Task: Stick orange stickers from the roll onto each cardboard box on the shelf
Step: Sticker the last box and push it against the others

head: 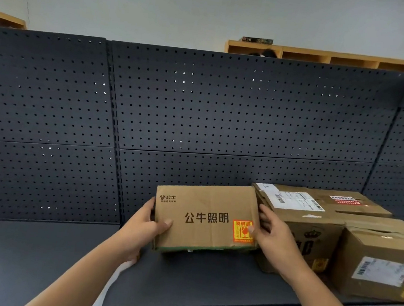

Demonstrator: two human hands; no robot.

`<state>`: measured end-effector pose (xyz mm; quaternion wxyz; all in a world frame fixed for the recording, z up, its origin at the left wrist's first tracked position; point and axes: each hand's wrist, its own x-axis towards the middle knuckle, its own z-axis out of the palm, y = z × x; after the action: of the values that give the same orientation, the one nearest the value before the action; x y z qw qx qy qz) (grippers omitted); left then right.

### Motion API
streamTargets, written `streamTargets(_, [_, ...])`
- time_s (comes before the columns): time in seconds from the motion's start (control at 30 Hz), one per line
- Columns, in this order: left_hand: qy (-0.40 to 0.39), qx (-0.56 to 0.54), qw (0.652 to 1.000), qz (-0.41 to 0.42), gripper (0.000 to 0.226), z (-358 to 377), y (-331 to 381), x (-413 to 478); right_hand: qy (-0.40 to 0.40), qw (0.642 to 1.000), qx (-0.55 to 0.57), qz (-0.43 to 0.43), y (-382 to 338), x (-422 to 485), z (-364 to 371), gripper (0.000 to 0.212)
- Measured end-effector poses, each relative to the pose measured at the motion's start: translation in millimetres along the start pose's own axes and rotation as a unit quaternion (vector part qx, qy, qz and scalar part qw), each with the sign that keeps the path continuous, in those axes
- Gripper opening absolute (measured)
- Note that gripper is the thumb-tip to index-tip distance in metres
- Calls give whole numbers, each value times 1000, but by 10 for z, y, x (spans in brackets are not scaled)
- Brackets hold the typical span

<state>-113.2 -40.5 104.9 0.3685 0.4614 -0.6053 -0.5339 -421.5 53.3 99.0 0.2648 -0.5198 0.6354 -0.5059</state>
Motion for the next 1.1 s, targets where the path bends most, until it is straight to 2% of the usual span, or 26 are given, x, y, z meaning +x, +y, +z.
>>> streamTargets(0.13, [8, 26, 1000, 14, 58, 2, -270, -169, -56, 998, -14, 8, 271, -178, 109, 95])
streamTargets(0.23, [36, 46, 998, 23, 72, 105, -471, -282, -42, 997, -64, -8, 513, -308, 213, 76])
streamTargets(0.37, [63, 37, 997, 4, 93, 248, -768, -362, -4, 999, -48, 7, 696, -481, 355, 70])
streamTargets(0.47, [71, 25, 997, -5, 97, 246, -957, -381, -5, 998, -56, 14, 780, -576, 414, 68])
streamTargets(0.67, [63, -34, 997, -6, 94, 249, -894, -480, -38, 998, -49, 14, 811, -580, 282, 62])
streamTargets(0.77, [79, -56, 995, 28, 98, 288, -666, -581, -45, 998, -44, 23, 787, -562, 222, 65])
streamTargets(0.93, [121, -55, 989, 59, 63, 321, -453, -449, -35, 999, 13, 11, 560, -448, 165, 56])
streamTargets(1.1, [140, -11, 989, 46, 60, 298, -348, -199, 15, 998, 55, 21, 317, -277, 217, 46])
